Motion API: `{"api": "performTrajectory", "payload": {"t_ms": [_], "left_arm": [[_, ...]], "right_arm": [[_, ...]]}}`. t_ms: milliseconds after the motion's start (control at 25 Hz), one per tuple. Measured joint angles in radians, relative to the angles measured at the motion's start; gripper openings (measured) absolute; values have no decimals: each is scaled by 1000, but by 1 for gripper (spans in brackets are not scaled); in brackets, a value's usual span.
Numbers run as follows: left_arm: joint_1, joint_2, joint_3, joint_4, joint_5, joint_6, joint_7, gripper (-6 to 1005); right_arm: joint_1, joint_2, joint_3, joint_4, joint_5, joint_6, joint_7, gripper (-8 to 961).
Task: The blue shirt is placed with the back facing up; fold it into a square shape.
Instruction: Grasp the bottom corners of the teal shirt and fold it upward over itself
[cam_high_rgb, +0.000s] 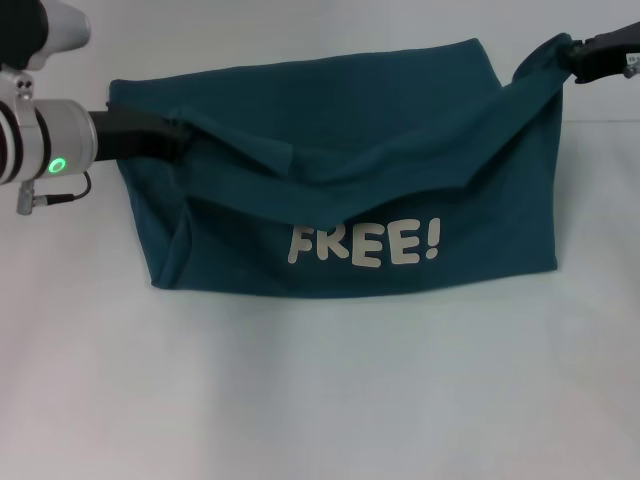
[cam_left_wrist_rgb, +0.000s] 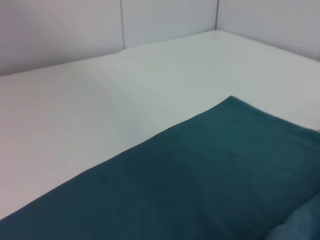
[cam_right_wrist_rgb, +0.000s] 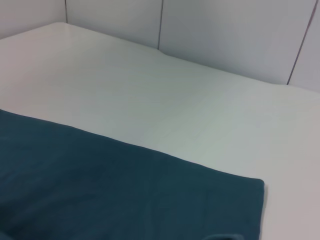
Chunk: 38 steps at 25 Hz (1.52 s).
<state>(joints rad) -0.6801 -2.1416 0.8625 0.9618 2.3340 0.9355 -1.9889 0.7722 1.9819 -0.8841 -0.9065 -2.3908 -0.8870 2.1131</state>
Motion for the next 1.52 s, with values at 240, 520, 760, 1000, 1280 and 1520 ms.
{"api": "performTrajectory", "payload": {"t_ms": [240,520,760,1000,1280,1520], "left_arm": [[3,-5,-2,-33,-1,-67,14,49],[11,-8,-7,-35,-2,-104,31,59],[18,-15,-6,-34,-3,-123,39,86],[23,-18,-7,-30,-4,-124,40,334],[38,-21,-2,-10,-6,-103,17,565],[57,-14,2,76,1,46,-80,562]], "right_arm": [[6,3,-1,13,-1,-5,20,58],[13,20,-7,12,-30,-8,21,277],[11,47,-5,-5,-68,12,23,380],[4,62,1,-13,-66,11,25,466],[-25,88,-3,-58,-65,-12,75,462],[-87,116,-74,-193,58,-25,106,460]]}}
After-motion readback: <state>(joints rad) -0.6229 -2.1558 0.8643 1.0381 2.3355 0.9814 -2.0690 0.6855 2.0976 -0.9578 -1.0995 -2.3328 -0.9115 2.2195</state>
